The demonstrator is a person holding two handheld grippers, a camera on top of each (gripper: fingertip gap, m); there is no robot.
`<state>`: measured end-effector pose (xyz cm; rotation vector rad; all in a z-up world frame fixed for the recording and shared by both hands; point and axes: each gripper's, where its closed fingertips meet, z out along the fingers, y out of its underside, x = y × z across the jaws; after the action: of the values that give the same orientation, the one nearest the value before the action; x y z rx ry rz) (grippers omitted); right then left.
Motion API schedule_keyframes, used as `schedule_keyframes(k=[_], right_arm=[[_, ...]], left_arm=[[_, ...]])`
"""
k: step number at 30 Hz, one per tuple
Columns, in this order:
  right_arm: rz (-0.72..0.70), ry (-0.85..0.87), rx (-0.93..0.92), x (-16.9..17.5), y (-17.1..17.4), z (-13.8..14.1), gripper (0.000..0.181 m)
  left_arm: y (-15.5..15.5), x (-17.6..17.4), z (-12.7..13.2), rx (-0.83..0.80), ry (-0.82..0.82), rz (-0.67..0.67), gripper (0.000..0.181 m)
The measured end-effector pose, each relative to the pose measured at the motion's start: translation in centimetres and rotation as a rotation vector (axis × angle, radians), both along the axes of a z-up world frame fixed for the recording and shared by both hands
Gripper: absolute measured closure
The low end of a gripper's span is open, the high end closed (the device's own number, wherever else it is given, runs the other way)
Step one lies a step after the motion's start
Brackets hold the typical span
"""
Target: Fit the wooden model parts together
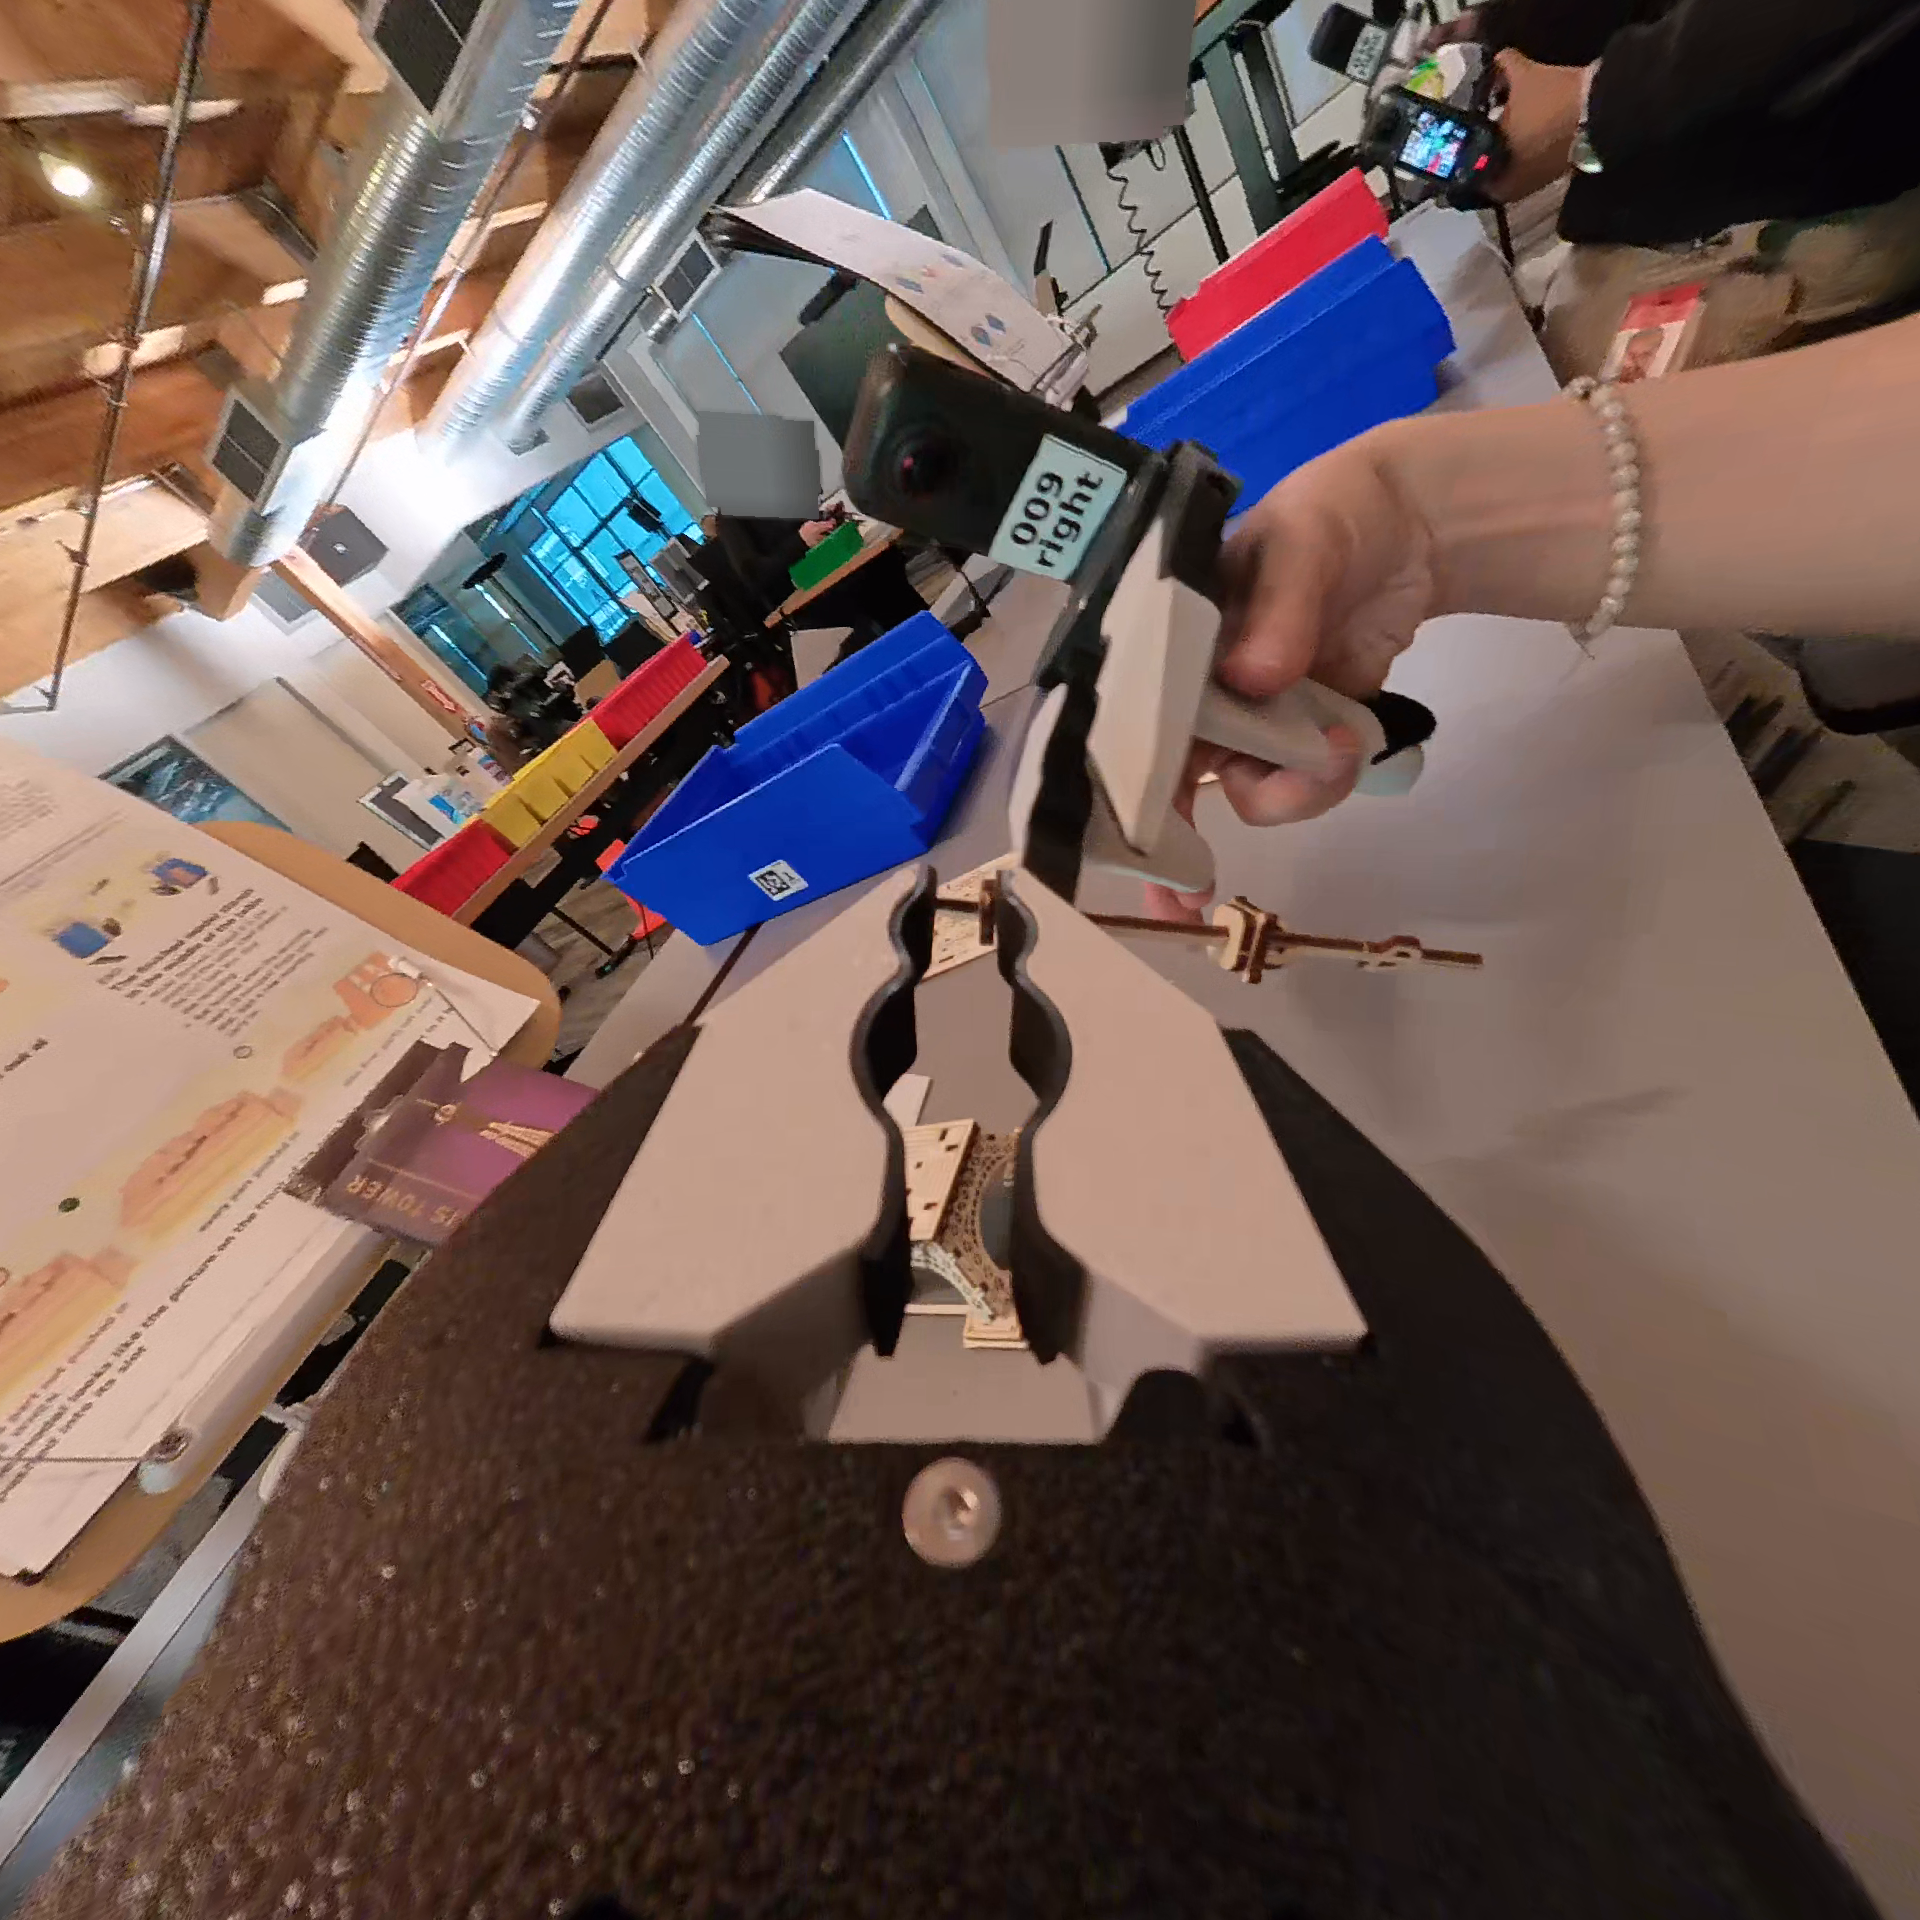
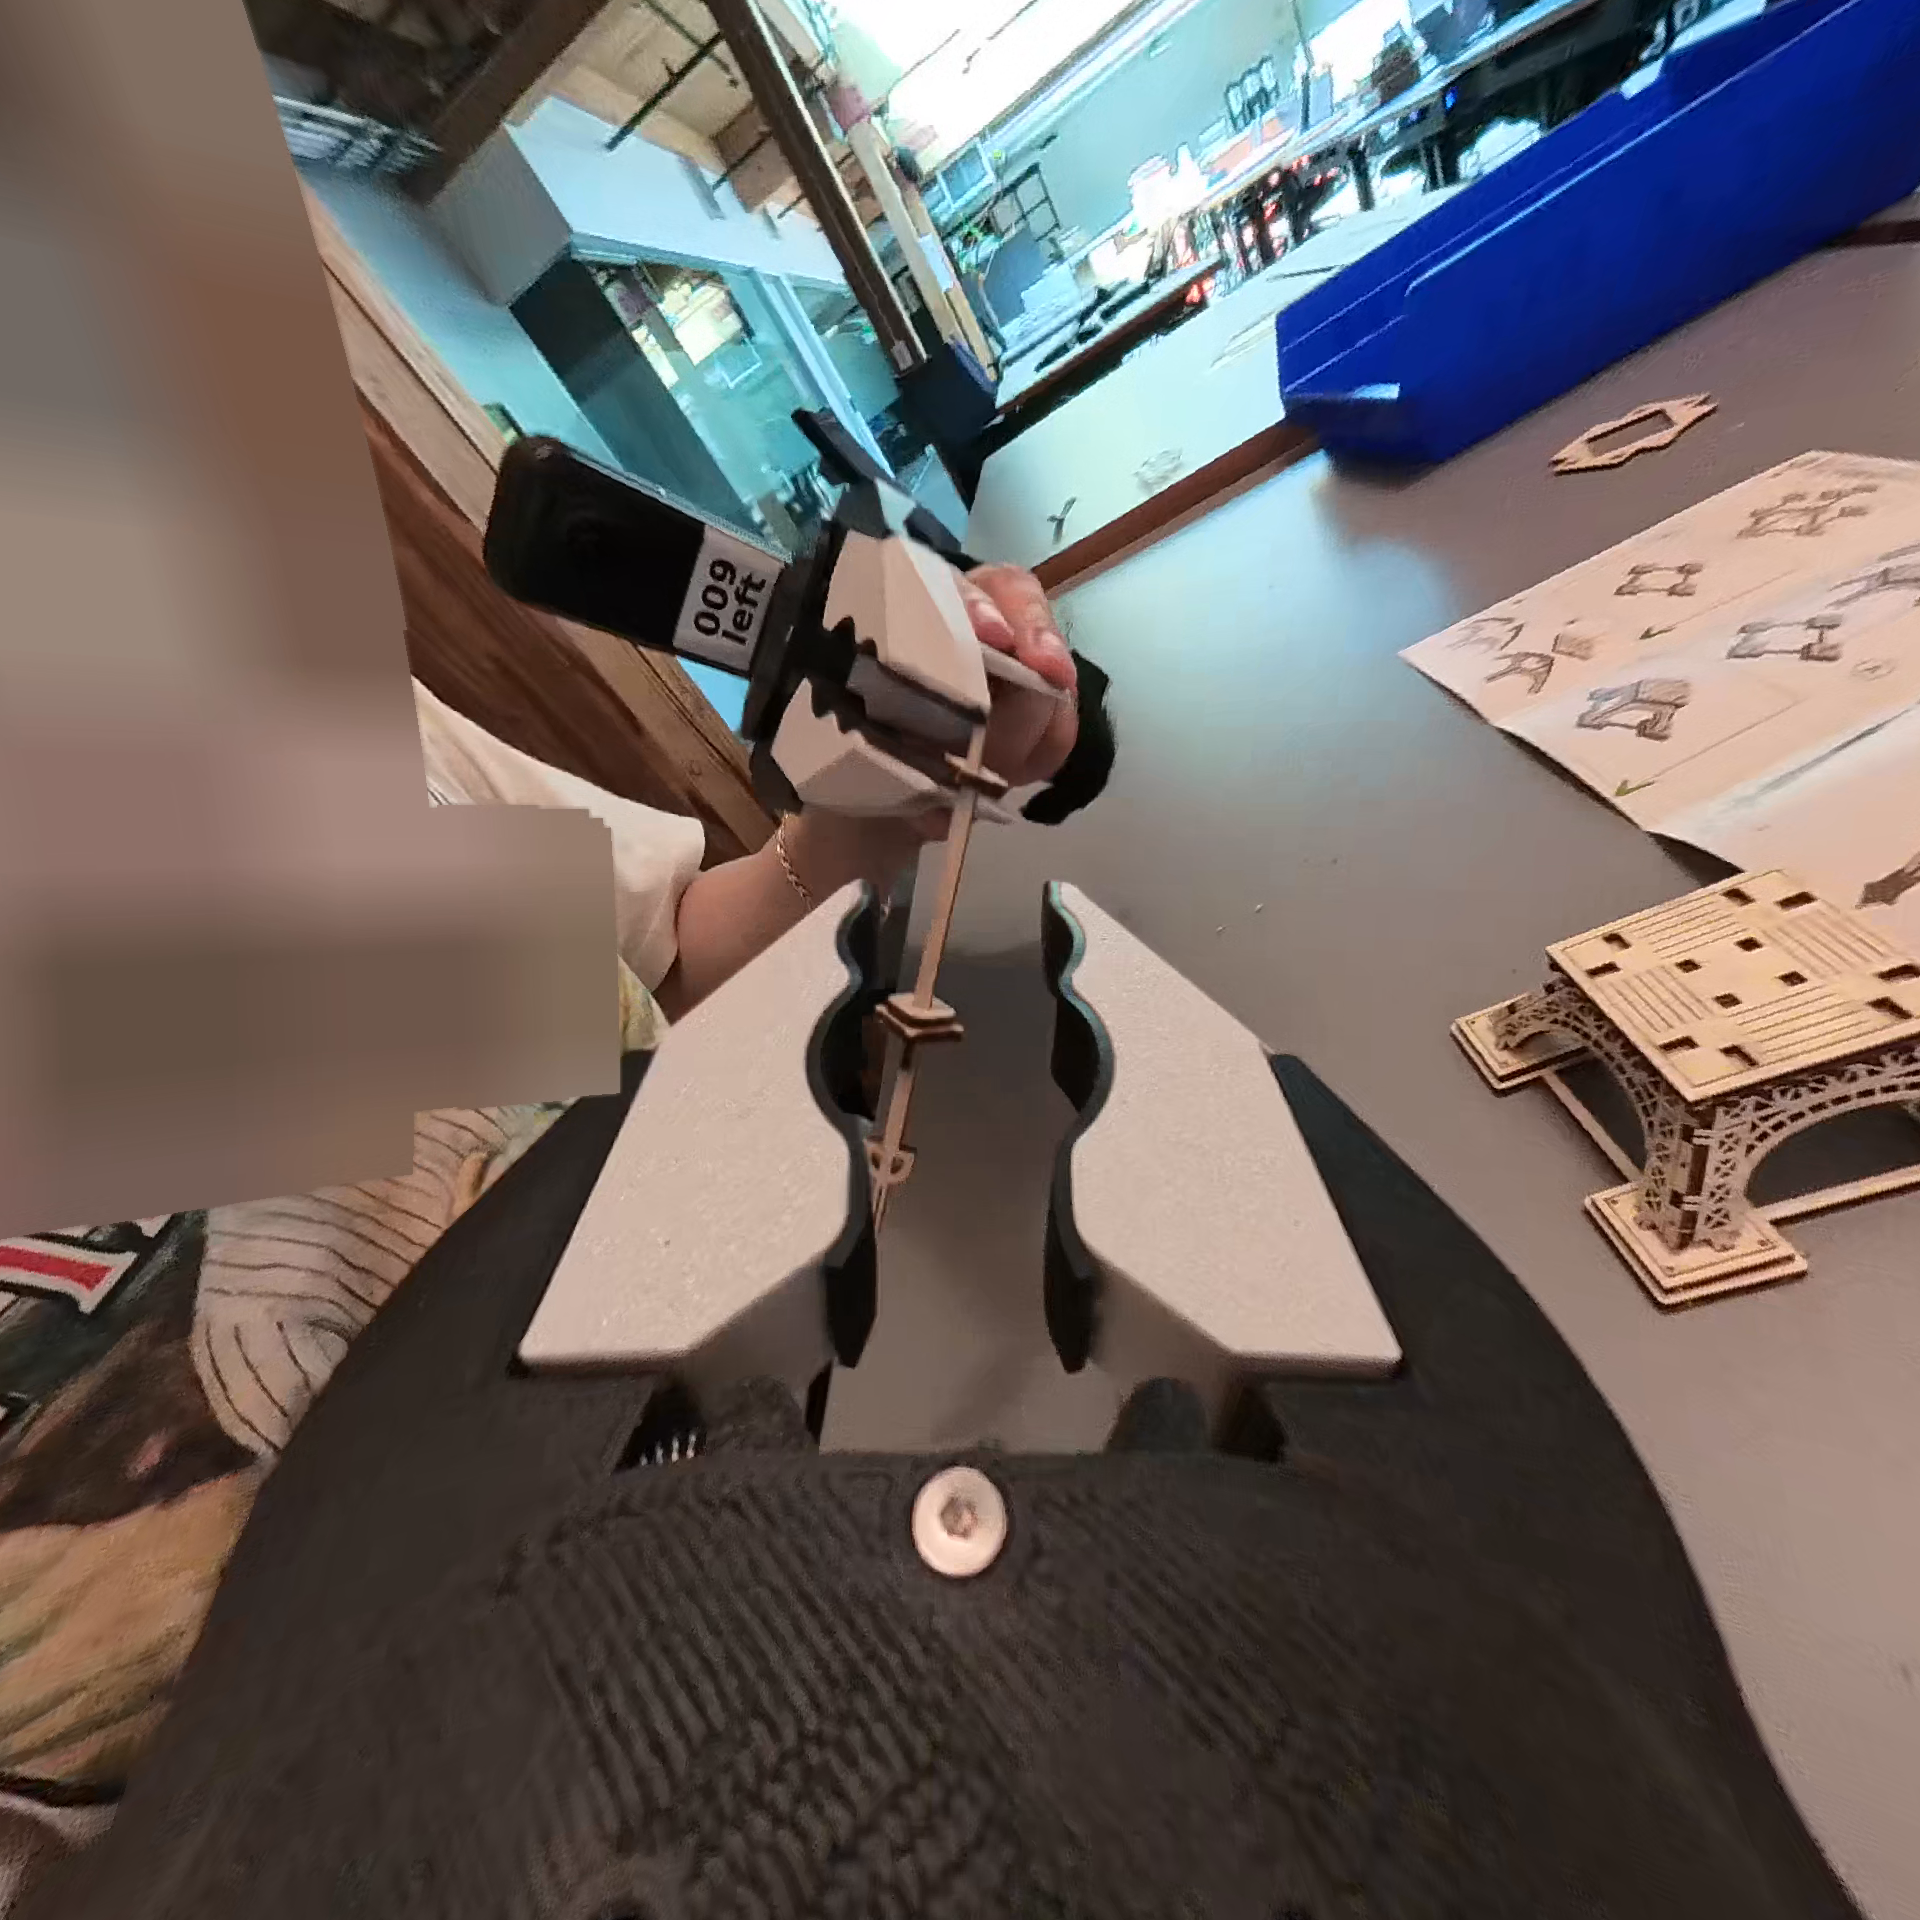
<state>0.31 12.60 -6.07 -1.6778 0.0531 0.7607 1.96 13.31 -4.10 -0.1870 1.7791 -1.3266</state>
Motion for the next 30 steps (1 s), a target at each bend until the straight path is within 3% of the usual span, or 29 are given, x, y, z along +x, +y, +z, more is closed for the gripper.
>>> schedule_keyframes(k=[4, 7, 10, 16, 20, 24, 30], right_arm=[[0.039, -0.07, -0.018, -1.0, 0.7, -0.9, 0.161], [0.058, -0.105, 0.031, -1.7, 1.0, -0.4, 0.178], [0.054, -0.151, 0.066, -1.9, 1.2, 0.0, 0.178], [-0.121, -0.527, 0.099, -0.4, 2.1, 0.6, 0.181], [-0.239, -0.784, 0.08, 0.7, 2.5, 1.1, 0.181], [-0.304, -0.909, 0.08, 0.9, 2.8, 1.7, 0.181], [-0.313, -0.965, 0.081, 0.7, 2.8, 2.1, 0.181]], left_arm=[[0.2, -0.1, 0.7, -0.014, -0.037, 0.011, 0.173], [0.3, -0.1, 0.8, -0.009, -0.049, 0.017, 0.173], [0.3, -0.3, 1.3, -0.036, -0.063, 0.008, 0.173], [0.9, -0.7, 2.5, -0.149, 0.004, -0.036, 0.153], [1.5, -1.4, 3.8, -0.287, 0.076, -0.109, 0.15], [2.0, -1.9, 4.6, -0.358, 0.094, -0.15, 0.169], [2.0, -2.2, 4.4, -0.32, 0.117, -0.159, 0.176]])
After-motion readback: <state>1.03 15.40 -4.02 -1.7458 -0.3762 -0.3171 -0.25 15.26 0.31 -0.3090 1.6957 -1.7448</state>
